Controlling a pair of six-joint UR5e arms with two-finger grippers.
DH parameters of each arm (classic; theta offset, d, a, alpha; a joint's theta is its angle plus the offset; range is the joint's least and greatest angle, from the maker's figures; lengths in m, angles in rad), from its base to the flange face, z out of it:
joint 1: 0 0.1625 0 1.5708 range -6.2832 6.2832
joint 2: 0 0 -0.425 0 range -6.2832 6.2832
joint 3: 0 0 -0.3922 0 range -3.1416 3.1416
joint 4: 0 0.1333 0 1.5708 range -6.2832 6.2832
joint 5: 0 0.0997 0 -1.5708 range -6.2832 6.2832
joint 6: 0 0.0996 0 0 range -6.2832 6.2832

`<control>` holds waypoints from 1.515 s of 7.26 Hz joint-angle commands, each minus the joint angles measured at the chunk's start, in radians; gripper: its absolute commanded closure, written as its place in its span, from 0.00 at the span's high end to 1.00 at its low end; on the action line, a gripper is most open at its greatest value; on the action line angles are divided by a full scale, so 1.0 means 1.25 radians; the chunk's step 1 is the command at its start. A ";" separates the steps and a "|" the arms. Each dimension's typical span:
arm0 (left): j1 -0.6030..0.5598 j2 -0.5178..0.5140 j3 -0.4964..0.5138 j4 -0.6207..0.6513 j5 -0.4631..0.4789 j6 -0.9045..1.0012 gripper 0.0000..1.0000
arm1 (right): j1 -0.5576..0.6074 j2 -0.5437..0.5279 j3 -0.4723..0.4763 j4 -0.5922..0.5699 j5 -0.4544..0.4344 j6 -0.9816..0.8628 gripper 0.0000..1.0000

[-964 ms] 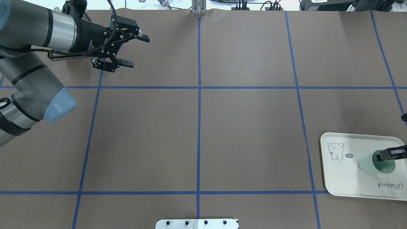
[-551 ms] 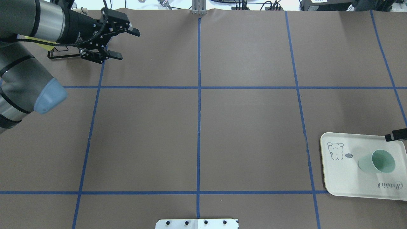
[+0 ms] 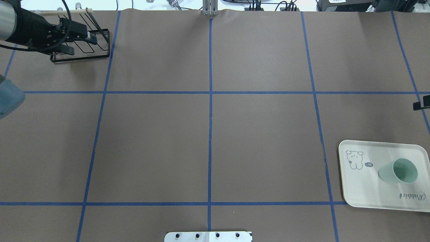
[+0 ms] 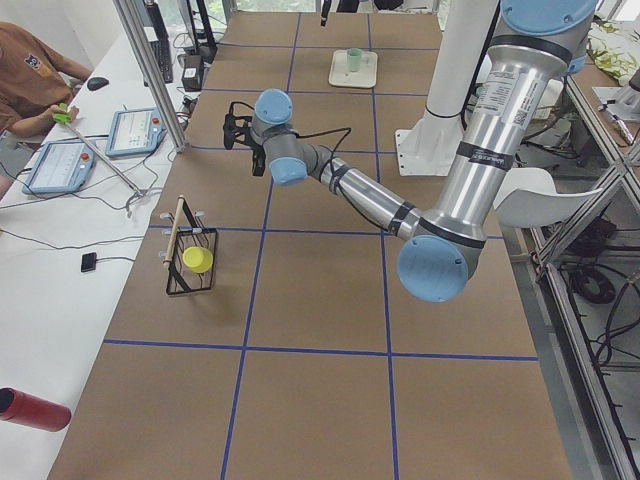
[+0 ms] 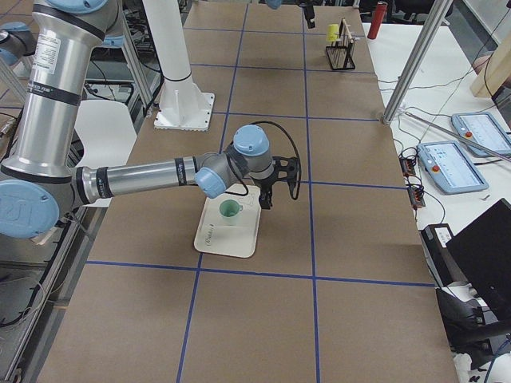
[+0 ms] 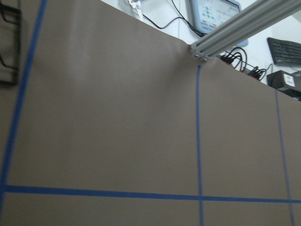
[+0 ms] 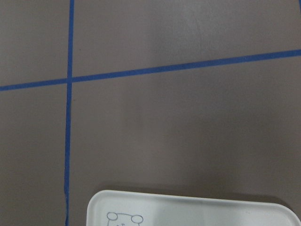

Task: Left arm grabs green cup and hands to right arm on tray

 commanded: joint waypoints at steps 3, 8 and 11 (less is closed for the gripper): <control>-0.193 0.077 0.007 0.359 0.002 0.622 1.00 | 0.136 0.150 -0.033 -0.393 -0.019 -0.432 1.00; -0.299 0.104 0.016 0.671 -0.110 0.799 1.00 | 0.162 0.238 -0.091 -0.580 -0.019 -0.601 1.00; -0.327 0.152 0.079 0.613 -0.155 0.896 1.00 | 0.162 0.240 -0.095 -0.586 -0.011 -0.591 1.00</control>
